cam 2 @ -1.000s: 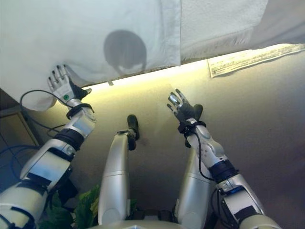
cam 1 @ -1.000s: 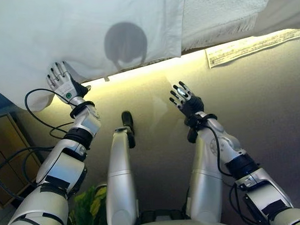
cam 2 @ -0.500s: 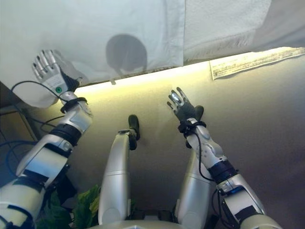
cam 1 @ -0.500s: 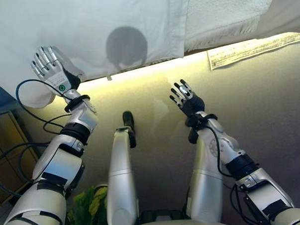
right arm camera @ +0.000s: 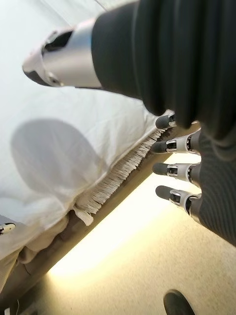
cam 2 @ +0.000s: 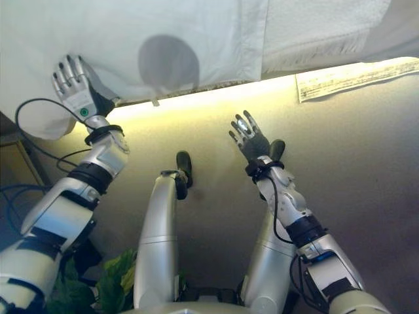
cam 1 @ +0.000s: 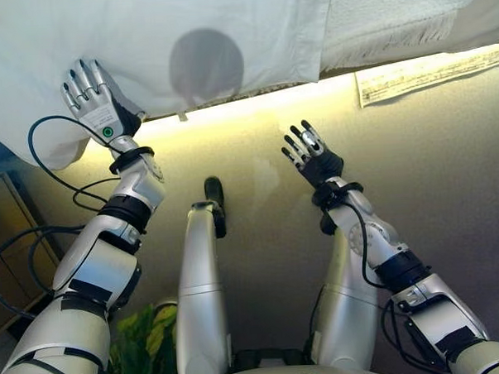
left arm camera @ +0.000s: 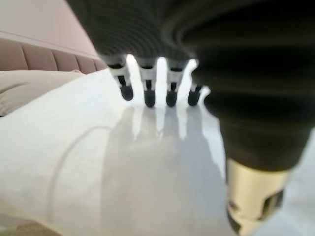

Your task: Make the bed neatly

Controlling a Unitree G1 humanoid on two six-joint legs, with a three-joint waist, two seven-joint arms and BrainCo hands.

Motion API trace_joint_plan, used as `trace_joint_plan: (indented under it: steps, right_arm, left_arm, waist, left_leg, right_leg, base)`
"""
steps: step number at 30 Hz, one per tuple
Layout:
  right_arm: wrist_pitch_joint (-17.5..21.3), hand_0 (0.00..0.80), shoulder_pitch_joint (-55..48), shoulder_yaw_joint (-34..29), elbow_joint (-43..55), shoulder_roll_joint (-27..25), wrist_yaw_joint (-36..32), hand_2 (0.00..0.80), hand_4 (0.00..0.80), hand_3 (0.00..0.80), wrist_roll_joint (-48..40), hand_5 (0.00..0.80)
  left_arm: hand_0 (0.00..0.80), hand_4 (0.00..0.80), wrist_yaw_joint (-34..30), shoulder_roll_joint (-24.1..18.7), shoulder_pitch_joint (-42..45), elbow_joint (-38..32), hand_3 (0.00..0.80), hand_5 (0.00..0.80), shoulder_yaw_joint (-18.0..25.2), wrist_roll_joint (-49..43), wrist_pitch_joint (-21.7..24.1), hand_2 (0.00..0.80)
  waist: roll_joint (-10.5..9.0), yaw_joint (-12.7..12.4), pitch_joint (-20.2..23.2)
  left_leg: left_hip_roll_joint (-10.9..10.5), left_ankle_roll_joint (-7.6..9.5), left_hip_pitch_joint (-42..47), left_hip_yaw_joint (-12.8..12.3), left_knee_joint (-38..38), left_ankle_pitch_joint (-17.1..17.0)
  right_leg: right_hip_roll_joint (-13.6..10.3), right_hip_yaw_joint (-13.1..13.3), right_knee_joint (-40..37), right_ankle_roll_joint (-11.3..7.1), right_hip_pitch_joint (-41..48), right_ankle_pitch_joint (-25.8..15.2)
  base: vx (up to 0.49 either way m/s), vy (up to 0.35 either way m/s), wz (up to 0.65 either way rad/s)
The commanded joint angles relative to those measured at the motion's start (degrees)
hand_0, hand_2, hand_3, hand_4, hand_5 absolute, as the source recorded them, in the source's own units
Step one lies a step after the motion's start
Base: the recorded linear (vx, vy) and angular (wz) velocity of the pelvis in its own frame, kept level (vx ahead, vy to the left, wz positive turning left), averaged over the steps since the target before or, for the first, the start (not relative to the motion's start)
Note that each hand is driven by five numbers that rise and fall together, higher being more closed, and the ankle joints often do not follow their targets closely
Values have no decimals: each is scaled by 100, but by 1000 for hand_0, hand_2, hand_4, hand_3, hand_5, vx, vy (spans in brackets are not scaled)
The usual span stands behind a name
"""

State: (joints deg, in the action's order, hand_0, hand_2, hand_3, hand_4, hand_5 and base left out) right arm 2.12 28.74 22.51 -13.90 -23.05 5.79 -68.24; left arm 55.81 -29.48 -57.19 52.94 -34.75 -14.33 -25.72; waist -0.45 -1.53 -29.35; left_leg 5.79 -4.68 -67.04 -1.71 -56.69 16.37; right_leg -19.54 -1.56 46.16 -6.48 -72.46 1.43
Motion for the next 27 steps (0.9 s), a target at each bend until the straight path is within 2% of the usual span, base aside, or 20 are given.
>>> trace_joint_plan:
  steps: [1,2,4,10,22,23,24,25,26,27]
  right_arm:
    - [57,0,-201,-177,554,-30,44,0,0,0,-126,0]
    - [57,0,-194,-201,574,-49,67,0,0,0,-139,0]
    - [20,0,-197,-256,611,-73,64,0,0,0,-152,0]
    - [-88,0,-264,-411,658,-134,-53,0,0,0,-261,0]
    - [-104,0,-380,-510,708,-191,-289,0,0,0,-321,0]
    - [-104,0,-380,-508,714,-195,-302,0,0,0,-322,0]
    - [-81,0,-380,-494,712,-198,-321,0,0,0,-320,0]
    - [-61,0,-380,-487,699,-193,-347,0,0,0,-314,0]
    - [-52,0,-382,-492,689,-192,-369,0,0,0,-312,0]
    - [-35,0,-385,-499,680,-187,-388,0,0,0,-312,0]
  left_arm:
    - [0,0,-21,-176,-108,93,0,0,313,-80,-85,0]
    - [63,63,-60,-179,-106,89,63,63,326,-71,-83,63]
    - [800,800,-76,-171,-99,73,800,800,338,-24,-119,800]
    - [800,800,-102,-208,-66,-18,800,800,433,-231,-149,800]
    - [800,800,-2,-303,-22,-94,800,800,581,-87,-152,800]
    - [744,744,24,-303,-23,-99,744,744,592,-78,-128,744]
    - [555,555,46,-309,-39,-97,555,555,592,-74,-101,555]
    - [132,132,48,-313,-55,-91,132,132,589,-93,-87,132]
    - [0,0,38,-313,-52,-93,0,0,590,-117,-80,0]
    - [0,0,10,-309,-40,-97,0,0,594,-145,-82,0]
  waist:
    - [109,-14,-44]
    - [112,-6,-44]
    - [110,14,-44]
    - [88,23,-44]
    - [63,25,-44]
    - [58,19,-44]
    - [56,11,-44]
    - [57,3,-44]
    - [58,-3,-44]
    - [58,-12,-44]
  left_leg:
    - [-57,-388,-460,128,401,-944]
    - [-41,-394,-478,119,379,-941]
    - [-18,-396,-523,108,318,-917]
    - [73,-391,-650,110,192,-874]
    - [191,-412,-596,95,275,-919]
    - [192,-416,-580,93,287,-919]
    - [196,-422,-561,91,304,-918]
    - [194,-427,-555,95,309,-912]
    - [186,-429,-555,102,309,-905]
    - [178,-430,-552,110,322,-903]
  right_leg:
    - [-296,405,27,-800,172,-903]
    - [-297,412,27,-801,161,-907]
    - [-293,438,42,-797,127,-919]
    - [-296,467,108,-792,31,-913]
    - [-309,418,67,-798,80,-941]
    - [-314,408,59,-800,98,-940]
    - [-324,390,46,-803,120,-940]
    - [-330,381,45,-804,126,-938]
    - [-329,381,49,-804,124,-937]
    - [-327,382,45,-807,125,-939]
  base:
    - [9,21,-14]
    - [8,23,-16]
    - [2,19,2]
    - [-5,-2,-1]
    - [0,0,0]
    - [0,0,0]
    - [0,0,0]
    - [0,0,0]
    - [0,0,0]
    - [0,0,0]
